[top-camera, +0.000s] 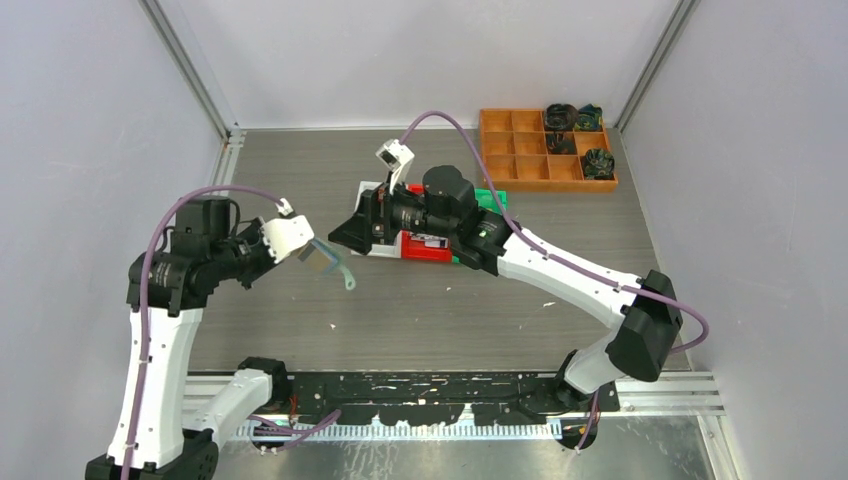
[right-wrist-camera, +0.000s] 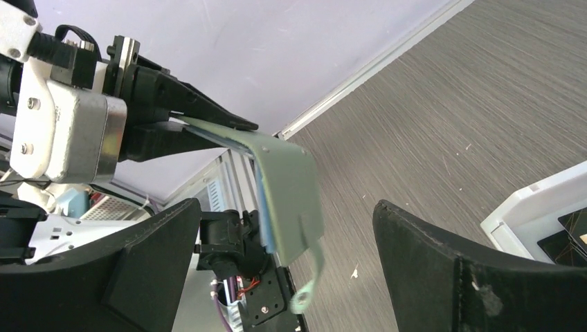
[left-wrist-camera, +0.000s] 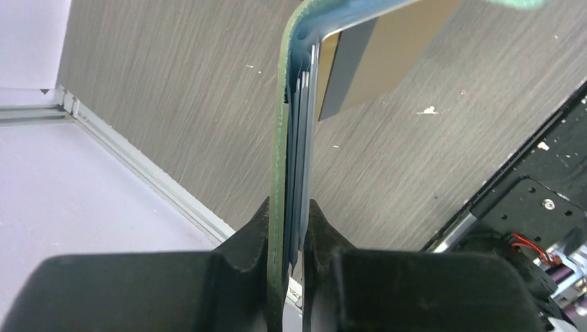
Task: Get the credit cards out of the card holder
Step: Remove the credit card from the card holder.
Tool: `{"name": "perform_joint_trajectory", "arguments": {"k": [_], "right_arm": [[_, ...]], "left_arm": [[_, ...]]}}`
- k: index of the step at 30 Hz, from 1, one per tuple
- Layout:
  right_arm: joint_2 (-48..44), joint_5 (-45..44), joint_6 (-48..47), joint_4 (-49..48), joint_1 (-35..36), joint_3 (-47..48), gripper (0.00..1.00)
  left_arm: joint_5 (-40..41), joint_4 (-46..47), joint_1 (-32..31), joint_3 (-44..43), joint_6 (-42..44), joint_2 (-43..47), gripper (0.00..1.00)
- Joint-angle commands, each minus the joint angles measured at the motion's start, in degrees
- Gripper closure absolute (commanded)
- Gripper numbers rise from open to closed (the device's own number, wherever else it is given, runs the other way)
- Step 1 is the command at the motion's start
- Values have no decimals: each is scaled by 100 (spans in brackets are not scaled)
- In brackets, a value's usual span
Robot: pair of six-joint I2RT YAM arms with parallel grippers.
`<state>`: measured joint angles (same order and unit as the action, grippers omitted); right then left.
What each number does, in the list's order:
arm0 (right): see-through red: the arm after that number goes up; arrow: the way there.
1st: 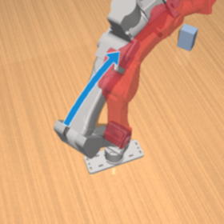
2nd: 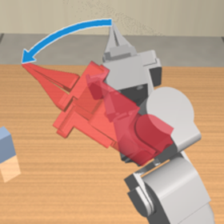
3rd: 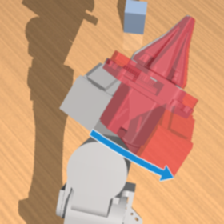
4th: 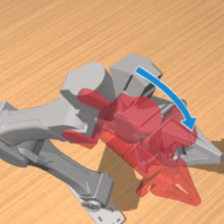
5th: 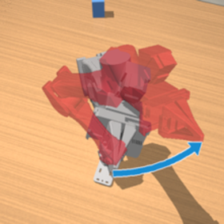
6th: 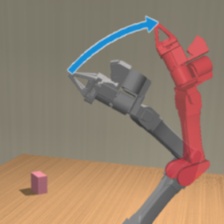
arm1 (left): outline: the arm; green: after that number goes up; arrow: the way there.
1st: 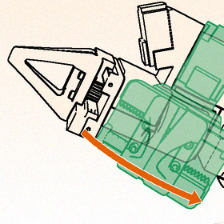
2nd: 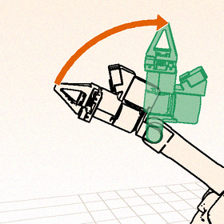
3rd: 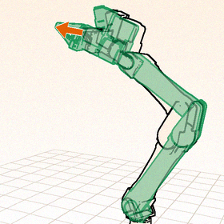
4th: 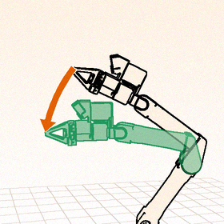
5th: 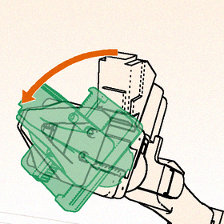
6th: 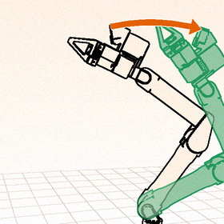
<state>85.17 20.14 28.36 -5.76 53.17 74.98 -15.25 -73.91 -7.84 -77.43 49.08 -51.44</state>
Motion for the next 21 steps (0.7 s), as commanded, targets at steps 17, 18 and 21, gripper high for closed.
{"name": "perform_joint_trajectory", "arguments": {"k": [17, 18, 21], "right_arm": [[500, 1233, -357, -144, 138, 596, 1], [527, 1203, -410, -96, 164, 627, 2], [603, 1102, -639, 134, 271, 747, 8]], "left_arm": [[-1255, -754, -25, -762, -203, -315, 100], [-1298, -801, -25, -810, -206, -353, 100], [-1364, -957, -26, -907, -232, -433, 100]]}}
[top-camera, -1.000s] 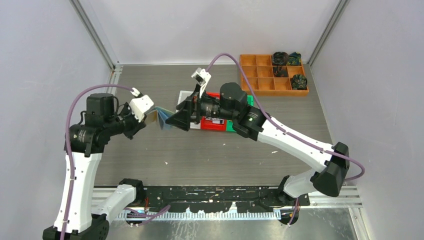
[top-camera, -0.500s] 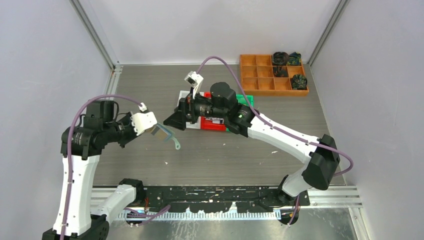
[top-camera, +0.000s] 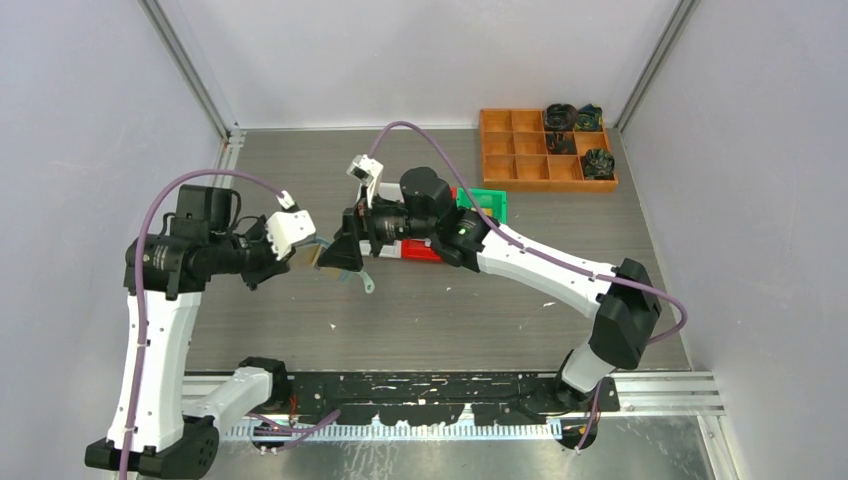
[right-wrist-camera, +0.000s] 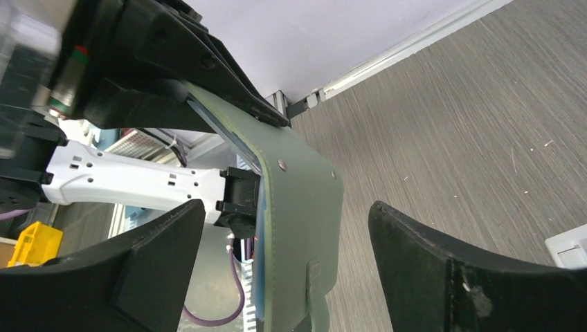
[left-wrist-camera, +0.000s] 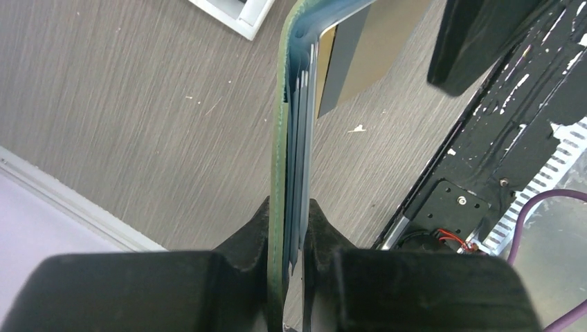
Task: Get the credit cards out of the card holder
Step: Remove the credit card from the card holder.
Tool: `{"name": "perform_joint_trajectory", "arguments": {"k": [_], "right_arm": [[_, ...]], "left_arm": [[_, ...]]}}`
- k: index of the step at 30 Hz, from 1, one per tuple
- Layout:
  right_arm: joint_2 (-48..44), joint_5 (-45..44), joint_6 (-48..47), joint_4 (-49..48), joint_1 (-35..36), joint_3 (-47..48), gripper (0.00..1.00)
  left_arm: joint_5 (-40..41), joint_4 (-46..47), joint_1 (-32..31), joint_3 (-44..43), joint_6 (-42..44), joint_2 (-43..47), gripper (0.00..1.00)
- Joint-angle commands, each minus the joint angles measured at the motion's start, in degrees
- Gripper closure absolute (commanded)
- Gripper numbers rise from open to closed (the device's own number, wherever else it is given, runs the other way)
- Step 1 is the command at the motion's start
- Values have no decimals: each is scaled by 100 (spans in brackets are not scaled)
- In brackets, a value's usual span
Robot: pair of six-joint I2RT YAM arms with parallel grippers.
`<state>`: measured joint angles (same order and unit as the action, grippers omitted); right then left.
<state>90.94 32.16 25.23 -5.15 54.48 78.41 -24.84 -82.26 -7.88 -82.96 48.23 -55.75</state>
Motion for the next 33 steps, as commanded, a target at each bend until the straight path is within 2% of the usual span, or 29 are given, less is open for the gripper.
{"name": "perform_joint_trajectory", "arguments": {"k": [1, 4, 7, 9, 10, 12, 13, 16, 21, 27, 33], "right_arm": [[62, -160, -417, 182, 175, 467, 11], [191, -284, -679, 473, 219, 658, 26], [230, -340, -851, 764, 220, 711, 52], [201, -348, -919, 827, 221, 714, 74], [171, -320, -931, 845, 221, 700, 83], [53, -250, -909, 709, 220, 551, 95], [-29, -209, -857, 581, 217, 459, 99], [-252, -45, -581, 94, 203, 188, 99], [-465, 135, -269, -151, 153, -47, 99], [-617, 323, 192, -681, 65, -329, 99], [-804, 553, 263, -821, -23, -606, 99]], "left_arm": [[-413, -183, -23, -387, -147, -30, 100], [-469, -401, -27, -499, -104, -108, 100], [-584, -550, -22, -576, -15, -114, 100], [-654, -559, -23, -574, -11, -93, 98], [-680, -525, -21, -561, -51, -74, 90], [-711, -392, -28, -500, -229, -51, 62], [-731, -287, -22, -445, -378, -24, 51], [-958, 113, -22, -134, -962, 88, 41], [-1450, 554, -22, 202, -1639, 317, 42], [-1587, 727, -21, 389, -2036, 416, 55], [-1604, 831, -16, 142, -2241, 449, 83]]}}
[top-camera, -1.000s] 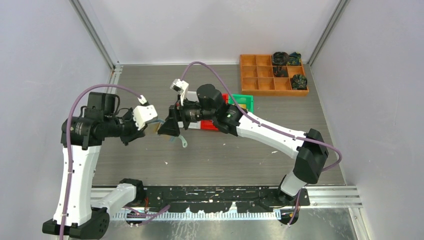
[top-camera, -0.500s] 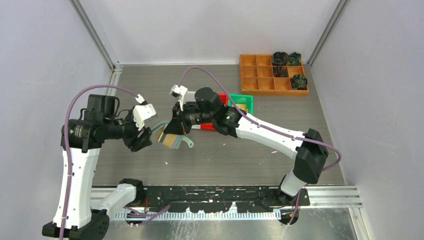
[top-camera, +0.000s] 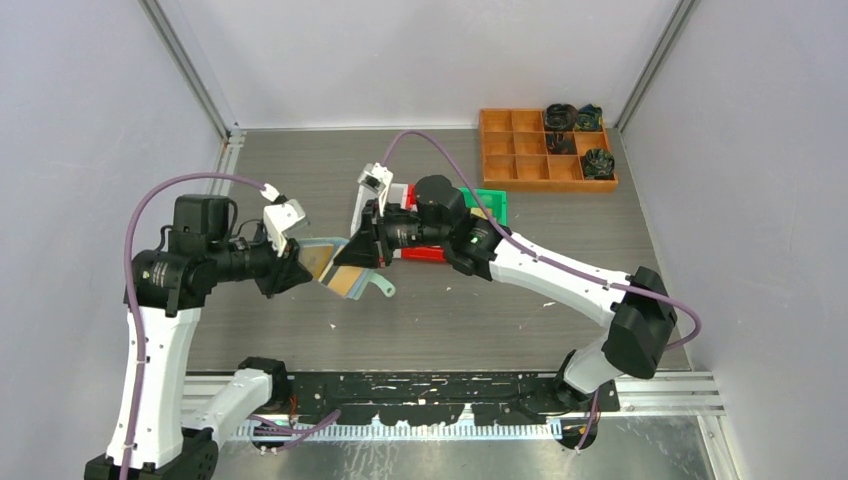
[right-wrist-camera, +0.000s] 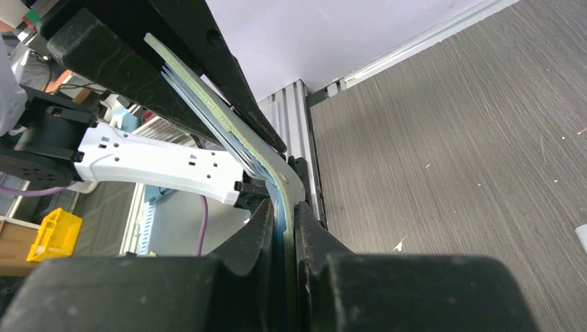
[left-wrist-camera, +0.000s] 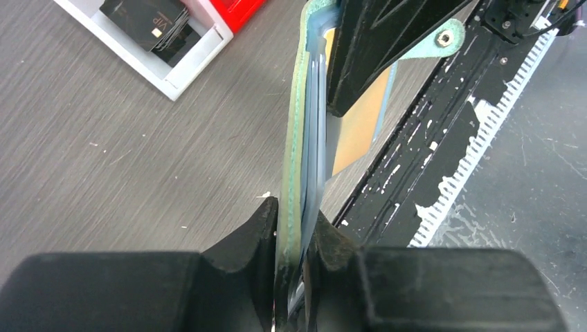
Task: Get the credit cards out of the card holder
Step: Remove the credit card from the card holder.
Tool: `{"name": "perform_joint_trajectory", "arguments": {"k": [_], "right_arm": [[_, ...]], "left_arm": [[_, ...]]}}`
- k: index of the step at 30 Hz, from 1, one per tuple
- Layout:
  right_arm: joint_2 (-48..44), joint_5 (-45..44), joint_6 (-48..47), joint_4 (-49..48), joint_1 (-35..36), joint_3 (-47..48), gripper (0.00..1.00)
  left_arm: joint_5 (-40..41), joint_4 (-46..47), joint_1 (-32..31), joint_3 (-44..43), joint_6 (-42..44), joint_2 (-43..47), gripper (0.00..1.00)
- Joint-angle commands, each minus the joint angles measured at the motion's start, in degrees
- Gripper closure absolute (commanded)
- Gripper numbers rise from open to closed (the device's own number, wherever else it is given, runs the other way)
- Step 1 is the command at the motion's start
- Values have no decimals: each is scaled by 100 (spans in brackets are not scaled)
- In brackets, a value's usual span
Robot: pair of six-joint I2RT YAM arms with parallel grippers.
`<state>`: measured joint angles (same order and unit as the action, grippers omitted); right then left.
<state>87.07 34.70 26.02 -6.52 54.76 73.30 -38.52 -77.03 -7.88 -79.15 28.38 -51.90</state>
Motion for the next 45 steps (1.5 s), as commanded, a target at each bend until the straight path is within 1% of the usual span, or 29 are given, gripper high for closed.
{"name": "perform_joint_trajectory", "arguments": {"k": [1, 3, 4, 6, 9, 13, 17, 20, 24, 26, 30, 31, 33, 34, 35, 37, 39, 43, 44, 45], "right_arm": [[-450, 327, 192, -733, -67, -164, 99], [-485, 401, 245, -870, -72, -289, 99], [-475, 433, 308, -921, -74, -320, 99], [-427, 511, 427, -1071, -72, -318, 99], [-400, 638, 508, -1164, -76, -303, 99], [-502, 697, 422, -1086, -75, -356, 99], [-610, 674, 327, -1032, -77, -463, 99], [-616, 679, 424, -1226, -71, -534, 99], [-650, 688, 399, -1255, -71, -589, 99], [-680, 657, 375, -1254, -72, -633, 99], [-749, 513, 385, -1255, -90, -714, 99], [-765, 468, 405, -1255, -101, -728, 99], [-792, 434, 476, -1318, -127, -758, 99], [-808, 418, 513, -1354, -143, -776, 99], [-816, 392, 558, -1390, -154, -790, 99], [-823, 357, 634, -1480, -162, -807, 99], [-815, 358, 723, -1569, -167, -804, 99], [-765, 402, 914, -1709, -167, -769, 99], [-757, 409, 953, -1746, -168, -766, 99], [-745, 412, 991, -1784, -163, -765, 99]], "left_arm": [[-339, 216, -16, -366, -253, 1, 86], [-749, -201, -24, -605, -127, -145, 86], [-1052, -415, -27, -692, -59, -221, 85], [-1404, -717, -21, -770, -85, -370, 79], [-1732, -819, -22, -829, -296, -536, 73], [-1920, -849, -13, -998, -436, -704, 72], [-1932, -1005, 80, -1189, -300, -796, 79], [-1922, -1220, 238, -1413, -60, -877, 88], [-2079, -1581, 418, -1672, 79, -1021, 90], [-2173, -1716, 458, -1773, 112, -1077, 87], [-2304, -1897, 488, -1939, 101, -1176, 72], [-2316, -1955, 485, -1971, 115, -1193, 70], [-2284, -1992, 496, -1994, 116, -1219, 69], [-2232, -1952, 493, -1950, 92, -1207, 71], [-2160, -1845, 504, -1875, 17, -1179, 76], [-1915, -1368, 509, -1600, -378, -1013, 83], [-1708, -918, 515, -1302, -595, -781, 88], [-1466, -326, 515, -862, -803, -361, 88], [-1414, -210, 509, -801, -859, -307, 85], [-1371, -149, 515, -755, -898, -262, 80]]}}
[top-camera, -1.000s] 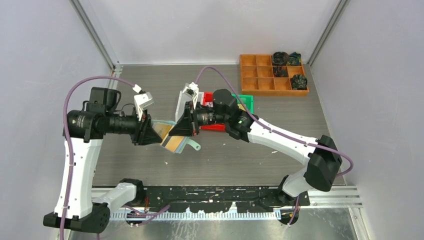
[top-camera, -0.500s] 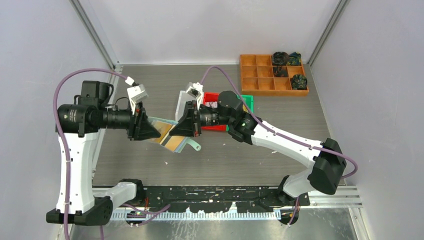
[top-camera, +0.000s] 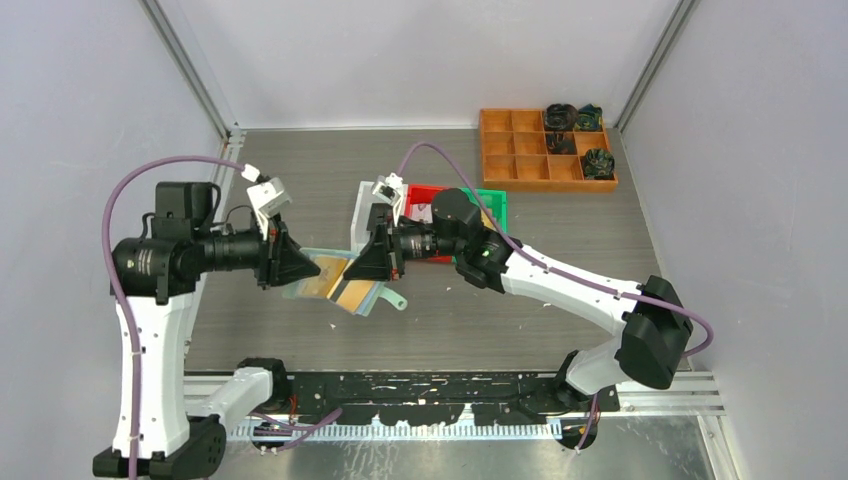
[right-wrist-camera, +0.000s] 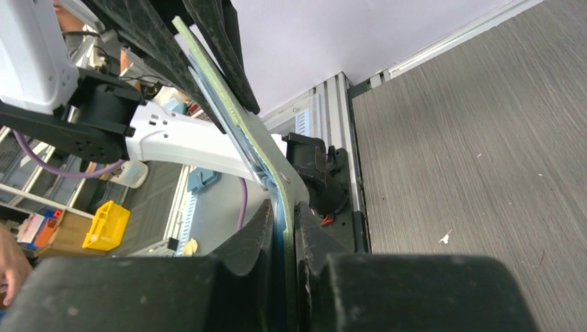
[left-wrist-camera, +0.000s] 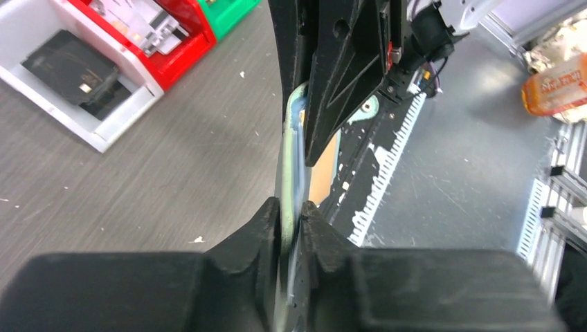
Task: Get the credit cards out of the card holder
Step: Remove the credit card from the card holder.
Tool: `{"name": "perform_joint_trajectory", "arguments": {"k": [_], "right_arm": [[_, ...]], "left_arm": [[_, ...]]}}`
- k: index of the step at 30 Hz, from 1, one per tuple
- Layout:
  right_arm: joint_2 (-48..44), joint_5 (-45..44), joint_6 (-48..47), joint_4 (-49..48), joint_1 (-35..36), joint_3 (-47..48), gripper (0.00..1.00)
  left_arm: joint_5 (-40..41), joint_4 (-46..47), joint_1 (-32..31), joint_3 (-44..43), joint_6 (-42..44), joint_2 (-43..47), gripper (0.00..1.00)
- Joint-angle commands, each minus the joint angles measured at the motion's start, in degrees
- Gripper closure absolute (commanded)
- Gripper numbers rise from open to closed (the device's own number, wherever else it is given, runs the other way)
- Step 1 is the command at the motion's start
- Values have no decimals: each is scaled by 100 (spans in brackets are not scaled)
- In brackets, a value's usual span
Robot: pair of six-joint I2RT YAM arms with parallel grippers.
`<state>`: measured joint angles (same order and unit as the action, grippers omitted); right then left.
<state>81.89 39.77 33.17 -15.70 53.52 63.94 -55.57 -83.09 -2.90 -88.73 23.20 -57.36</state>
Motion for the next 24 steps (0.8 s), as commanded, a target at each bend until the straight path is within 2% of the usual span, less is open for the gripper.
{"name": "perform_joint_trajectory", "arguments": {"k": [1, 4, 8, 9, 14, 19, 21, 24], "right_arm": [[-226, -94, 316, -906, -43, 167, 99], [-207, -99, 388, -962, -43, 178, 99], [-221, -86, 418, -978, -42, 171, 99], [-227, -85, 421, -971, -44, 167, 99], [-228, -28, 418, -948, -44, 188, 99], [-235, 6, 466, -1007, -39, 181, 99], [-225, 16, 515, -1021, -45, 207, 92], [-162, 8, 704, -1013, -145, 339, 57]], "left_arm": [[361, 488, 17, 233, -416, 294, 77], [305, 437, 11, 295, -484, 299, 63], [84, 273, 11, 388, -458, 327, 57], [86, 285, 16, 341, -465, 320, 58], [112, 432, 14, -39, -722, 147, 79], [282, 1085, 25, 115, -1368, 218, 90], [248, 1510, 26, 349, -1672, 430, 95], [412, 2094, 17, 710, -2054, 730, 100]]}}
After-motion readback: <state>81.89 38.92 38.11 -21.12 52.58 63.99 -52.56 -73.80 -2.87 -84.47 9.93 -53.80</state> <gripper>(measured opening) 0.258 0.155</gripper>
